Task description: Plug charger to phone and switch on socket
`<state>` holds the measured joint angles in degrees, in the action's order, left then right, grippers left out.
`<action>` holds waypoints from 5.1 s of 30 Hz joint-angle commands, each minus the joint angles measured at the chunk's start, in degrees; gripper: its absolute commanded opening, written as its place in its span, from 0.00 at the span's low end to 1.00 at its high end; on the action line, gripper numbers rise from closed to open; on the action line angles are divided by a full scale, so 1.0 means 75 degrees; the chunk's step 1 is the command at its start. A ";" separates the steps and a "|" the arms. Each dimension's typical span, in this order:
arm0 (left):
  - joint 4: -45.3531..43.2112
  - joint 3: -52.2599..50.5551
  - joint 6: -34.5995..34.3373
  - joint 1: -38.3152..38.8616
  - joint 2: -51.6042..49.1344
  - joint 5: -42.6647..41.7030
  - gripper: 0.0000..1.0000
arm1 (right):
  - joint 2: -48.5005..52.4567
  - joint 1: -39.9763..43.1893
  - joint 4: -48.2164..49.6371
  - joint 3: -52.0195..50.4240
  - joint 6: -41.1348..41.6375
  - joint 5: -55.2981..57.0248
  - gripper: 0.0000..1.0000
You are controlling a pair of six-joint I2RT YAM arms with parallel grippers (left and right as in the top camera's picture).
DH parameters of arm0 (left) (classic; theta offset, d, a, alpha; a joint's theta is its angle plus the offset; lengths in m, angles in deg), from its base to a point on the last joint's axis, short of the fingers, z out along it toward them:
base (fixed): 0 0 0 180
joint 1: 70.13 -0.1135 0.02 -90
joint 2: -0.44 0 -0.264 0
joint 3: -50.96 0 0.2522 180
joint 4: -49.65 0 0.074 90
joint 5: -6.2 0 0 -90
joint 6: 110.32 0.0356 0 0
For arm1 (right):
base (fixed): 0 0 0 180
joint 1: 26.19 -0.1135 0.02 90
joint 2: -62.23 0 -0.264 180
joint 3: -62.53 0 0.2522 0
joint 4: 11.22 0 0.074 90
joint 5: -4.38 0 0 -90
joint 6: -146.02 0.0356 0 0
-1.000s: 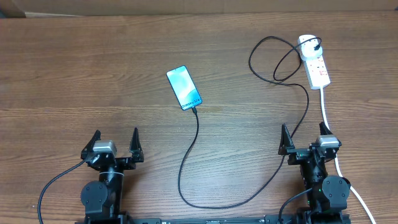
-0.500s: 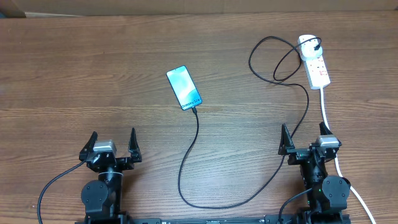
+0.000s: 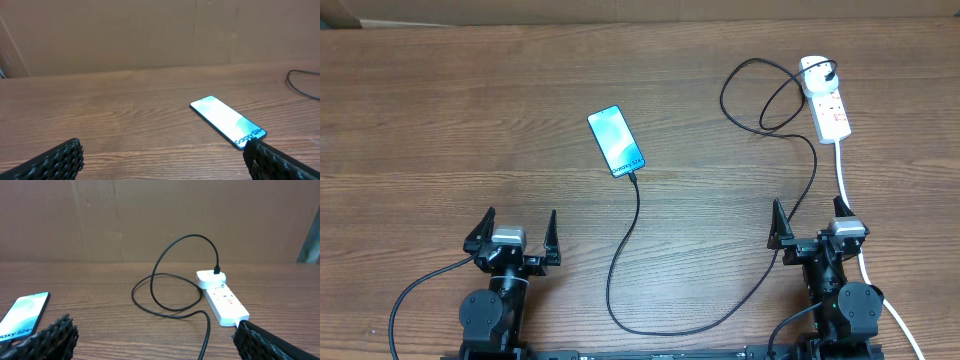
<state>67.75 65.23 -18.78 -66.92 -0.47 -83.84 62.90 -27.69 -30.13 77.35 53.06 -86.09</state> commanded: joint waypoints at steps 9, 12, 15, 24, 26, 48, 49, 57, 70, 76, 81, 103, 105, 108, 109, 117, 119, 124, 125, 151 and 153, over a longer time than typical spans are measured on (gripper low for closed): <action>0.0015 -0.0041 -0.0924 -0.0670 0.0099 0.0117 1.00 | -0.0067 0.0038 0.0044 -0.0082 0.0017 0.0023 1.00; 0.0015 -0.0038 -0.0921 -0.0667 0.0099 0.0070 0.99 | -0.0067 0.0038 0.0044 -0.0082 0.0017 0.0023 1.00; 0.0015 -0.0038 -0.0892 -0.0664 0.0099 0.0055 1.00 | -0.0067 0.0038 0.0044 -0.0082 0.0017 0.0023 1.00; 0.0015 -0.0038 -0.0711 -0.0664 0.0099 0.0029 1.00 | -0.0067 0.0038 0.0044 -0.0082 0.0017 0.0023 1.00; 0.0015 -0.0038 -0.0711 -0.0664 0.0099 0.0032 1.00 | -0.0067 0.0038 0.0044 -0.0082 0.0017 0.0023 1.00; 0.0012 -0.0035 -0.0373 -0.0673 0.0093 0.0020 0.99 | -0.0067 0.0038 0.0044 -0.0082 0.0017 0.0023 1.00; 0.0012 -0.0035 -0.0373 -0.0673 0.0093 0.0020 1.00 | -0.0067 0.0038 0.0044 -0.0082 0.0017 0.0023 1.00; 0.0012 -0.0035 -0.0373 -0.0673 0.0093 0.0020 1.00 | -0.0067 0.0038 0.0044 -0.0082 0.0017 0.0023 1.00; 0.0012 -0.0035 -0.0373 -0.0676 0.0093 0.0020 1.00 | -0.0067 0.0038 0.0044 -0.0082 0.0017 0.0023 1.00; 0.0012 -0.0035 -0.0373 -0.0673 0.0093 0.0020 1.00 | -0.0067 0.0038 0.0044 -0.0082 0.0017 0.0023 1.00; 0.0012 -0.0035 -0.0373 -0.0673 0.0093 0.0020 1.00 | -0.0067 0.0038 0.0044 -0.0082 0.0017 0.0023 1.00; 0.0012 -0.0035 -0.0373 -0.0676 0.0093 0.0020 1.00 | -0.0067 0.0038 0.0044 -0.0082 0.0017 0.0023 1.00; 0.0012 -0.0035 -0.0373 -0.0673 0.0093 0.0020 1.00 | -0.0067 0.0038 0.0044 -0.0082 0.0017 0.0023 1.00; 0.0012 -0.0035 -0.0373 -0.0673 0.0093 0.0020 1.00 | -0.0067 0.0038 0.0044 -0.0082 0.0017 0.0023 1.00; 0.0012 -0.0035 -0.0373 -0.0673 0.0093 0.0020 0.99 | -0.0067 0.0038 0.0044 -0.0082 0.0017 0.0023 1.00; 0.0012 -0.0035 -0.0373 -0.0676 0.0093 0.0020 1.00 | -0.0067 0.0038 0.0044 -0.0082 0.0017 0.0023 1.00; 0.0012 -0.0035 -0.0373 -0.0676 0.0093 0.0023 1.00 | -0.0067 0.0038 0.0044 -0.0082 0.0017 0.0023 1.00; 0.0012 -0.0035 -0.0373 -0.0673 0.0093 0.0020 0.99 | -0.0067 0.0038 0.0044 -0.0082 0.0017 0.0023 1.00; 0.0012 -0.0035 -0.0373 -0.0673 0.0093 0.0020 0.99 | -0.0067 0.0038 0.0044 -0.0082 0.0017 0.0023 1.00; 0.0012 -0.0035 -0.0373 -0.0676 0.0093 0.0020 1.00 | -0.0067 0.0038 0.0044 -0.0082 0.0017 0.0023 1.00; 0.0012 -0.0035 -0.0373 -0.0676 0.0093 0.0020 1.00 | -0.0067 0.0038 0.0044 -0.0082 0.0017 0.0023 1.00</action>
<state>67.84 65.23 -22.88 -71.73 -0.47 -83.33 62.90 -27.69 -30.15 77.35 53.06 -86.09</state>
